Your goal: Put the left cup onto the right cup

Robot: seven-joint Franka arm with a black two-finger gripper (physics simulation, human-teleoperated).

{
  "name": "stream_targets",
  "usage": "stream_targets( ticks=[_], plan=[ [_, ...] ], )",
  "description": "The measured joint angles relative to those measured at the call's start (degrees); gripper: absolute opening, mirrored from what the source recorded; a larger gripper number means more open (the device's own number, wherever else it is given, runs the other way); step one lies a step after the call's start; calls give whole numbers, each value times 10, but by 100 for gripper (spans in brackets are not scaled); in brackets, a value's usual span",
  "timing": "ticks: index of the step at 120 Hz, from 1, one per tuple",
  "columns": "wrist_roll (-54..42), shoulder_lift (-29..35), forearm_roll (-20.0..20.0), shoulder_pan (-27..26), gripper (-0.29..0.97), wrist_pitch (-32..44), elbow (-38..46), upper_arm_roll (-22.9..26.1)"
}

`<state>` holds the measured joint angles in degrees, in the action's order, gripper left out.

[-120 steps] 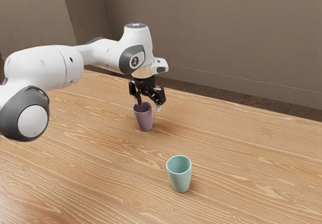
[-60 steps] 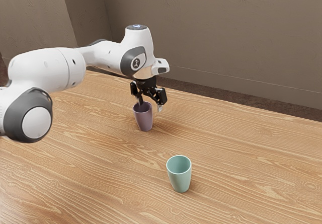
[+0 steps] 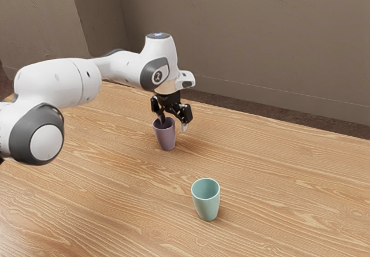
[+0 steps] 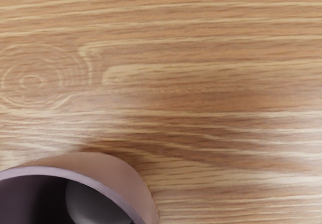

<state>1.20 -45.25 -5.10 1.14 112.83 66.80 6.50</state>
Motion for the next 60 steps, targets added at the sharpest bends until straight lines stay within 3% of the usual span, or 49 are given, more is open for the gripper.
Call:
stream_targets(
  ticks=[40, 60],
  plan=[
    [-3, -22, 1, 0, 68, 4, -15, 0],
    [-5, -31, 3, 0, 60, 5, -16, -2]
  ],
)
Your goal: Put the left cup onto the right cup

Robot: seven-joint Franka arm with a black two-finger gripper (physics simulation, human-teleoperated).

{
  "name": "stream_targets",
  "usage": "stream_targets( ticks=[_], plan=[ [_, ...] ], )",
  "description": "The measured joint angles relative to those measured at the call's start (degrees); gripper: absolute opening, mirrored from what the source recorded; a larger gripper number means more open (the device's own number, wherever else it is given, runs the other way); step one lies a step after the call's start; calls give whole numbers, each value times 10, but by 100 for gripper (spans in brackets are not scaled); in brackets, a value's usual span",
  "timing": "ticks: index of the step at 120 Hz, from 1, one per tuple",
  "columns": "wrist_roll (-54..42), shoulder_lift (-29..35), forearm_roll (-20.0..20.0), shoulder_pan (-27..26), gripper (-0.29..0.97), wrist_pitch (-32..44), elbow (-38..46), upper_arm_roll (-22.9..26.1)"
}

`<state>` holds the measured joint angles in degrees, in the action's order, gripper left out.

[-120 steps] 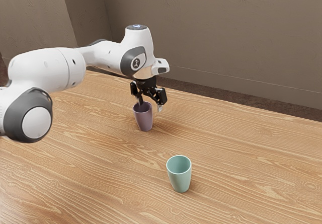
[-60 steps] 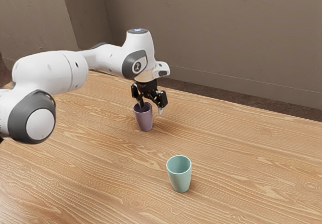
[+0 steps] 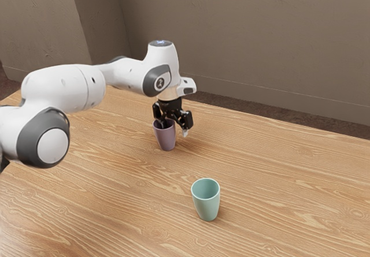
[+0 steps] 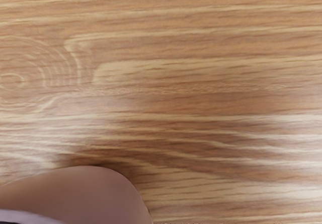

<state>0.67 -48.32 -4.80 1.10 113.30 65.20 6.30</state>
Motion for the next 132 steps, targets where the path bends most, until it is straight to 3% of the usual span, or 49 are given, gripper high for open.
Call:
stream_targets(
  ticks=[61, 96, 132],
  plan=[
    [-3, -1, 3, -1, 1, 0, 6, -6],
    [-1, 8, 16, -5, -9, -1, 11, -14],
    [3, 67, 17, -26, -10, -2, 50, -20]
  ],
)
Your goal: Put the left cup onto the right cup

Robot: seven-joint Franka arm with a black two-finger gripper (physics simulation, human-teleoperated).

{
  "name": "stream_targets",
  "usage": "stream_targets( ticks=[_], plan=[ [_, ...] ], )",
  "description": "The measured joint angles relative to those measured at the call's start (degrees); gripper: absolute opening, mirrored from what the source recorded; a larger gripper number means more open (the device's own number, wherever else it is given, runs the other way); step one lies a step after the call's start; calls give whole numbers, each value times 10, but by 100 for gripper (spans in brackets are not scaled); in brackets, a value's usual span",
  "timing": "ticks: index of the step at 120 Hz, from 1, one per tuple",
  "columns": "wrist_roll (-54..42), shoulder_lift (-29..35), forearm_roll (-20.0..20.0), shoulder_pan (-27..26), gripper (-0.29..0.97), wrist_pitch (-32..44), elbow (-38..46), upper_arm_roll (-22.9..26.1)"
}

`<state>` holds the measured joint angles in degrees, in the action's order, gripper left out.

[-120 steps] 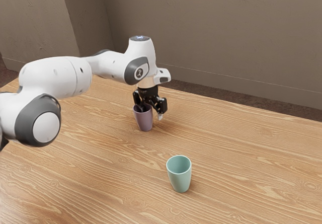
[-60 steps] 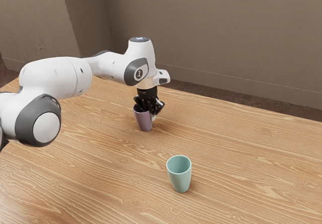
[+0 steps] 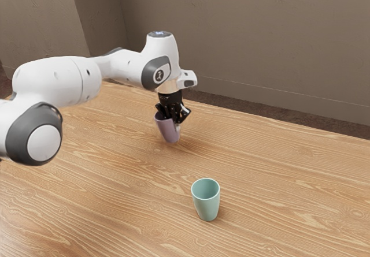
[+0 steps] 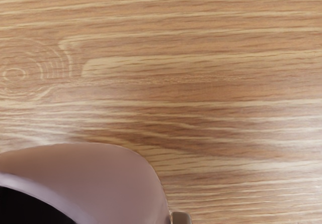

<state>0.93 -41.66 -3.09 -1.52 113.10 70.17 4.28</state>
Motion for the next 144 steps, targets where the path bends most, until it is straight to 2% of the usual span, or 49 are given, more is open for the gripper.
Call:
stream_targets(
  ticks=[56, 94, 108, 144],
  plan=[
    [45, 116, -11, -61, -10, 0, 104, -6],
    [111, 146, -54, -65, -10, -7, 118, 44],
    [136, 149, -60, -65, -11, -11, 122, 57],
    [212, 199, -69, -67, -10, -18, 196, 91]
  ],
)
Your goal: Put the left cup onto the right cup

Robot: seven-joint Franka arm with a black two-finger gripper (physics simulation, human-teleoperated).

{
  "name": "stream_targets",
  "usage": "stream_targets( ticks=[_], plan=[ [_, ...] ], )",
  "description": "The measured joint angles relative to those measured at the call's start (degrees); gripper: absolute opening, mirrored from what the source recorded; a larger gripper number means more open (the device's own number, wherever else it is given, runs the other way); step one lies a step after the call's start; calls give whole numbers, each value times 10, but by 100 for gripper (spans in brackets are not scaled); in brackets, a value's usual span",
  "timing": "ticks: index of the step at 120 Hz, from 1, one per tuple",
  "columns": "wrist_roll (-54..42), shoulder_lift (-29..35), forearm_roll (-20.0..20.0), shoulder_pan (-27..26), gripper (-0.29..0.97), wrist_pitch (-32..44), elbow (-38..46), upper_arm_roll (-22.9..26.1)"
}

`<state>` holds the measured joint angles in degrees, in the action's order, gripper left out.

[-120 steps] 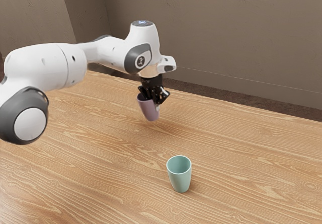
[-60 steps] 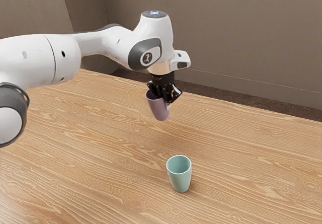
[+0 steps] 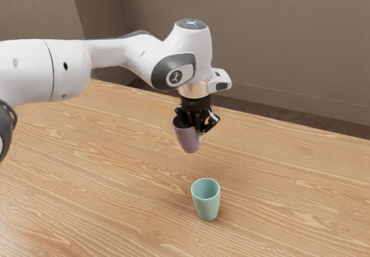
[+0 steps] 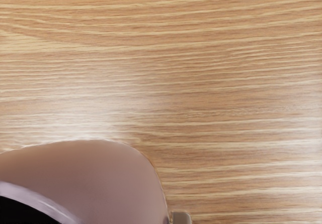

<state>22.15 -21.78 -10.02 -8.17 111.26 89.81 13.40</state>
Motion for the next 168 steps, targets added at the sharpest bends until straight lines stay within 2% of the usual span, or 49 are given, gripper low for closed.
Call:
stream_targets(
  ticks=[43, 82, 168],
  plan=[
    [87, 63, -1, 0, -10, 2, 71, 24],
    [154, 92, -1, 0, -11, 1, 97, 44],
    [260, 85, 0, -1, -11, -4, 100, 94]
  ],
)
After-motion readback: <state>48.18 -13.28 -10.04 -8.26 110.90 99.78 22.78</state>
